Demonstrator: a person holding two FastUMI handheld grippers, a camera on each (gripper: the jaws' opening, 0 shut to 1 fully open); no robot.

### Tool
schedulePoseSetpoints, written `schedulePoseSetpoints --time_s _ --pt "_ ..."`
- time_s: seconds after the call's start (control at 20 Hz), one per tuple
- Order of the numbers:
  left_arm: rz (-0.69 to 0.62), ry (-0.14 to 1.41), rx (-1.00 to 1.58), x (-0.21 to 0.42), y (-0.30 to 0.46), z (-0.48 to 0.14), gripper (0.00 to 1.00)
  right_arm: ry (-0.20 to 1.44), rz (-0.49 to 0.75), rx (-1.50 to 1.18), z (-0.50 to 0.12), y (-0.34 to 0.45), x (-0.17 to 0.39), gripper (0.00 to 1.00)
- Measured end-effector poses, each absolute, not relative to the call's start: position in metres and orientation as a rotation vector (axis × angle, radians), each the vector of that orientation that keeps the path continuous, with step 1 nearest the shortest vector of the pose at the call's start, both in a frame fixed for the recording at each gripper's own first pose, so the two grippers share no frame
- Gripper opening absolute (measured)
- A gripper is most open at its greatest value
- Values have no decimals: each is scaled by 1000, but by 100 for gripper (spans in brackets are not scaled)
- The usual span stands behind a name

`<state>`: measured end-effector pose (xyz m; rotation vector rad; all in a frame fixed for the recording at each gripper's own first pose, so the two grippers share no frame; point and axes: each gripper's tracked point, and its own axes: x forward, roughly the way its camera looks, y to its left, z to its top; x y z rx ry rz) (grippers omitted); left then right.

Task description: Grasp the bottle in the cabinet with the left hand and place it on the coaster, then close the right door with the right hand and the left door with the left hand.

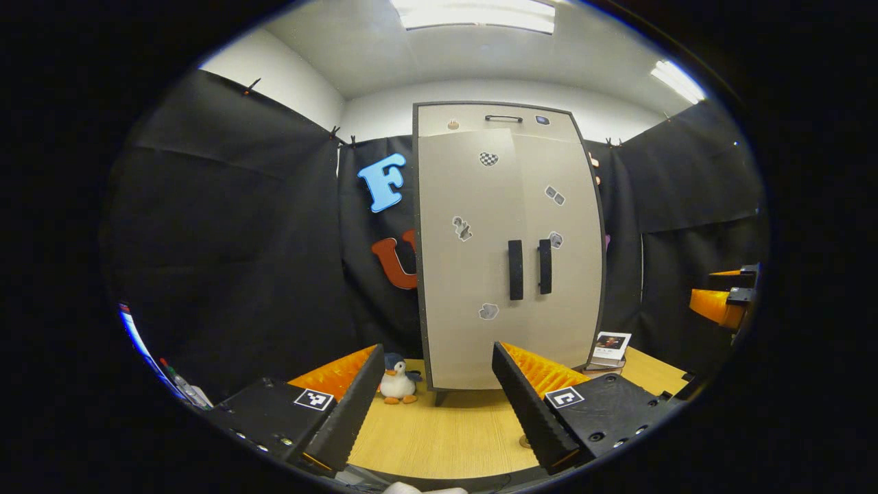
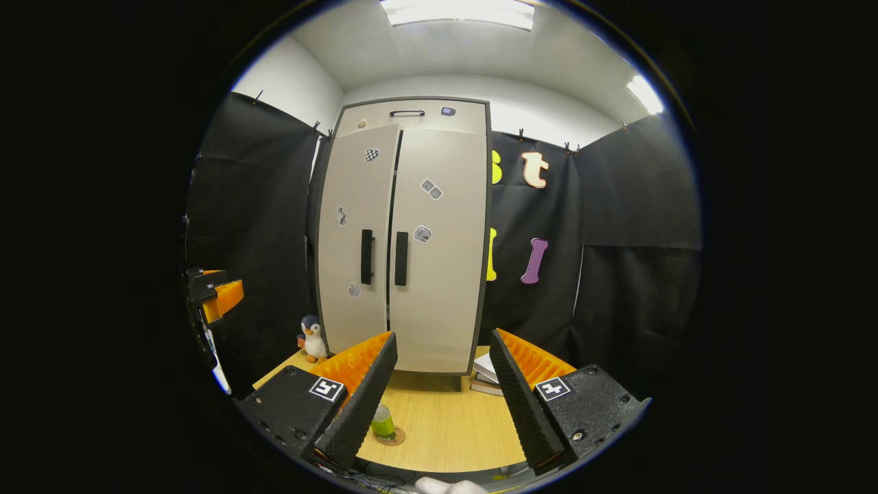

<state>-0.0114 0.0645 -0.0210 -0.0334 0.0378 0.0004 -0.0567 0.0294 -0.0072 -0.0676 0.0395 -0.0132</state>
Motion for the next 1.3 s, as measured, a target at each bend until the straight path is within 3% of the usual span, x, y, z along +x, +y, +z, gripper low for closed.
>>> schedulePoseSetpoints --time_s 1.3 --pt "12 40 -35 -2 64 -21 93 25 3 -76 -4 27 -38 84"
